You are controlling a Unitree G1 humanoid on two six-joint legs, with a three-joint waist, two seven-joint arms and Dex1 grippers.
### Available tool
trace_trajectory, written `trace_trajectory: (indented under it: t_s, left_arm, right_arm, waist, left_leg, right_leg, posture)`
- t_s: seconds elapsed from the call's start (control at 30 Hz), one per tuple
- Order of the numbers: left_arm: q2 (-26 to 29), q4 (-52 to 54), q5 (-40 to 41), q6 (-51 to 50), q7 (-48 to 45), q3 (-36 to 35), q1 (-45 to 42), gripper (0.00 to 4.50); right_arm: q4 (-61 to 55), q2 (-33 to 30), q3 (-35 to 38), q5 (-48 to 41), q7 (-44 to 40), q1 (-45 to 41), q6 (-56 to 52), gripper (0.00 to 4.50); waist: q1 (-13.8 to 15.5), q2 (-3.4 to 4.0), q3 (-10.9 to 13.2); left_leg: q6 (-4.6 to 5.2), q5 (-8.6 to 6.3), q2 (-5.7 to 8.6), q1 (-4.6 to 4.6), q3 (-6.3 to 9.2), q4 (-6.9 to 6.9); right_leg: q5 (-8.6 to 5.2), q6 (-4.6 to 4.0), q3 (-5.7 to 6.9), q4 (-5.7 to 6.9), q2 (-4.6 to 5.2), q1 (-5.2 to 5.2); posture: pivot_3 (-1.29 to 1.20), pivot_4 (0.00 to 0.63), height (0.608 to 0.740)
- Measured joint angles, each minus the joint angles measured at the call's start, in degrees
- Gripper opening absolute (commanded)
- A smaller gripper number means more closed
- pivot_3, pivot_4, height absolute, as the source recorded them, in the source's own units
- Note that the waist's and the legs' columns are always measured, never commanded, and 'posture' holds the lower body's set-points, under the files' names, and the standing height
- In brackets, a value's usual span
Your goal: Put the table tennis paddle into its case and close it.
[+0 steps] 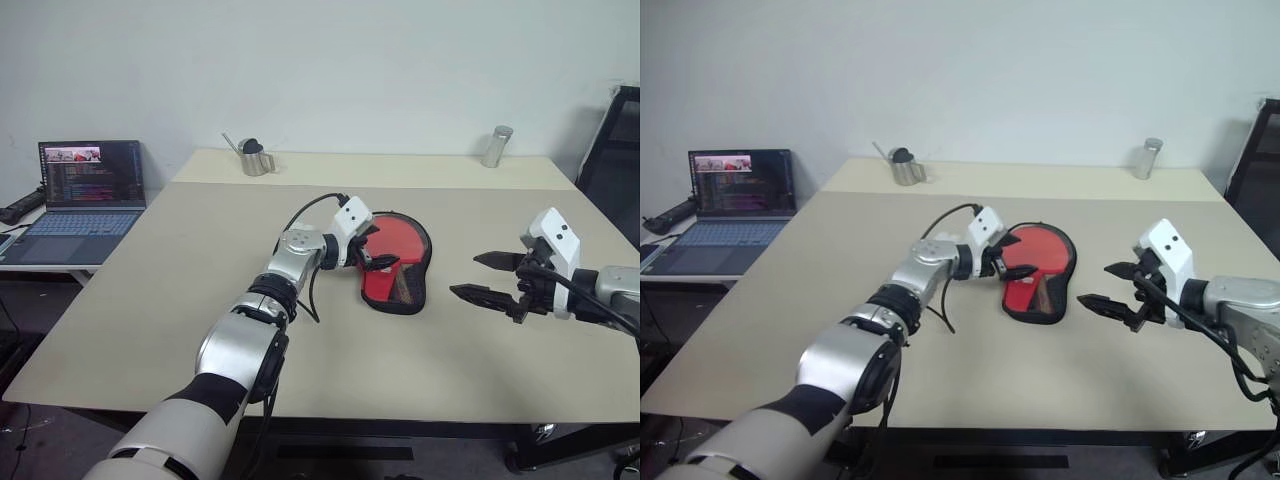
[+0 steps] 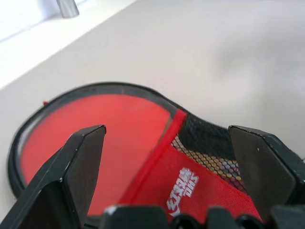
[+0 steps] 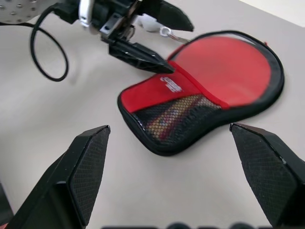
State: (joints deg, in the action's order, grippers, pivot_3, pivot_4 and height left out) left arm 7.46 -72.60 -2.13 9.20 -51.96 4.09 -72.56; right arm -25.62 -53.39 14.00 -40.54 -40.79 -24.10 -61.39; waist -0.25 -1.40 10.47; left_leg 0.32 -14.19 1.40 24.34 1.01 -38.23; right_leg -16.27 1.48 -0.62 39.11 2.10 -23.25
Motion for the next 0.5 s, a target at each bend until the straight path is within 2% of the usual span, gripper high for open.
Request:
trace_trajectory:
  t_s: [0.13,0.27,0.5]
  left_arm:
    - [2.6,0.4,1.0,0.8,-2.9,-1.6,0.1,4.5]
    - [6.8,3.5,2.9,1.3,-7.4,-3.7,1.8,4.5]
    - [15.5,24.9,11.6,-11.4,-19.6,-7.0,13.9,4.5]
  right_arm:
    - [3.4,4.3,-0.2,0.0,3.9,-2.5,-1.6,4.43]
    - [7.2,7.6,-3.4,1.4,6.1,-5.5,-1.5,4.43]
    - [22.7,16.0,-8.7,8.4,11.1,-11.6,1.1,4.43]
  waist:
    - [-0.2,0.0,0.0]
    - [-0.2,0.01,0.0]
    - [-0.8,0.03,0.0]
  left_leg:
    - [-0.01,0.01,0.0,-0.03,-0.02,0.0]
    - [-0.01,0.01,-0.01,-0.05,-0.03,0.02]
    - [-0.08,0.05,-0.01,-0.05,-0.08,0.02]
  right_leg:
    - [0.0,0.0,-0.03,0.05,0.0,-0.02]
    - [0.0,-0.01,-0.04,0.05,-0.01,-0.03]
    - [0.0,-0.01,-0.12,0.03,0.0,-0.04]
  posture:
    - [0.0,0.15,0.74]
    - [0.0,0.15,0.74]
    - [0.0,0.15,0.74]
